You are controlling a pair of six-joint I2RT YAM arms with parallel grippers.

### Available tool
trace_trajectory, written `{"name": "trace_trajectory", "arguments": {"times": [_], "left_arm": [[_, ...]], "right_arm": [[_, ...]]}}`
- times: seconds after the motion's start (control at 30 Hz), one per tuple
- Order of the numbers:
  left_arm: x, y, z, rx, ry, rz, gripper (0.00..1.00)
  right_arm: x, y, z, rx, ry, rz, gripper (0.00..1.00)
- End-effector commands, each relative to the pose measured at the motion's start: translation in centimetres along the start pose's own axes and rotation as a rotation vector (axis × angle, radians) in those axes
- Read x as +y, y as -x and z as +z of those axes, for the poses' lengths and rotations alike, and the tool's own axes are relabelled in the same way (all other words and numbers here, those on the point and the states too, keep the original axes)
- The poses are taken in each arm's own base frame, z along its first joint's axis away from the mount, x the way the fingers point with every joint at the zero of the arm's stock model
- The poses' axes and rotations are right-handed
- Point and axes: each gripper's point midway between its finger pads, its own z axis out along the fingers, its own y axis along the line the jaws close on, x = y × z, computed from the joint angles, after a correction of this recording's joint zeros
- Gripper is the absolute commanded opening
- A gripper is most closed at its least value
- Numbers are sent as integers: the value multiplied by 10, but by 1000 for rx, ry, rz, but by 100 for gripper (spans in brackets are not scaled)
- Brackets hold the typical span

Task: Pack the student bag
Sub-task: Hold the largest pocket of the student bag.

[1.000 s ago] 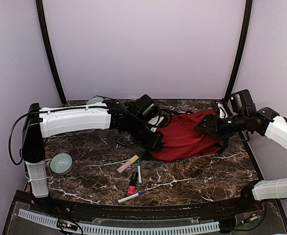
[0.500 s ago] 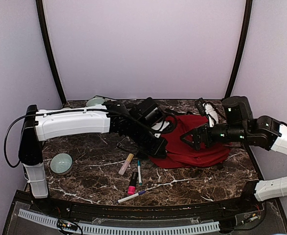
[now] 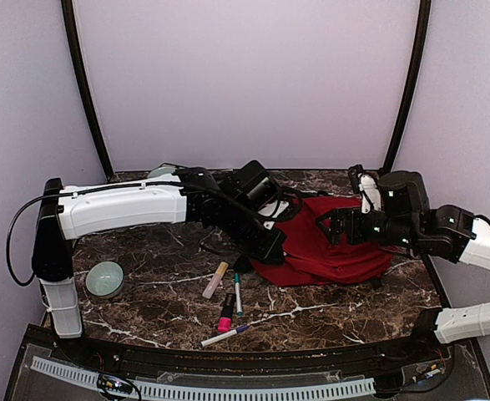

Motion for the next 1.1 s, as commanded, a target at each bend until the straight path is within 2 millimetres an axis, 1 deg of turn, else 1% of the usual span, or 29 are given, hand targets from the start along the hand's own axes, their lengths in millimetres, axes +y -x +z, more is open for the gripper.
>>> {"name": "trace_trajectory", "arguments": {"times": [0.0,0.07,0.17,0.33,0.47,0.63,0.7,0.8,1.0,1.07], "left_arm": [[-12,12,-27,-58,-21,29,0],[-13,14,-27,-65,-24,26,0],[-13,17,-27,-75,-25,19,0],[-8,21,-29,-80,0,-3,0],[-9,22,-31,-85,0,-2,0],[-11,24,-35,-89,0,-3,0],[-11,25,-36,-91,-1,-3,0],[-12,26,-37,-92,-2,-5,0],[-14,26,-40,-89,-5,-8,0],[-14,26,-41,-87,-7,-9,0]], "right_arm": [[-16,8,-6,-104,-49,154,100],[-8,10,-11,-144,25,147,100],[2,5,-13,-144,94,91,100],[33,-20,-10,-33,223,-74,100],[54,-36,-12,-53,244,-230,100],[76,-61,-11,-70,264,-406,96],[81,-70,-8,-71,278,-439,95],[86,-77,-3,-81,284,-472,94],[84,-82,6,-120,240,-526,84],[84,-81,7,-135,240,-524,84]]}}
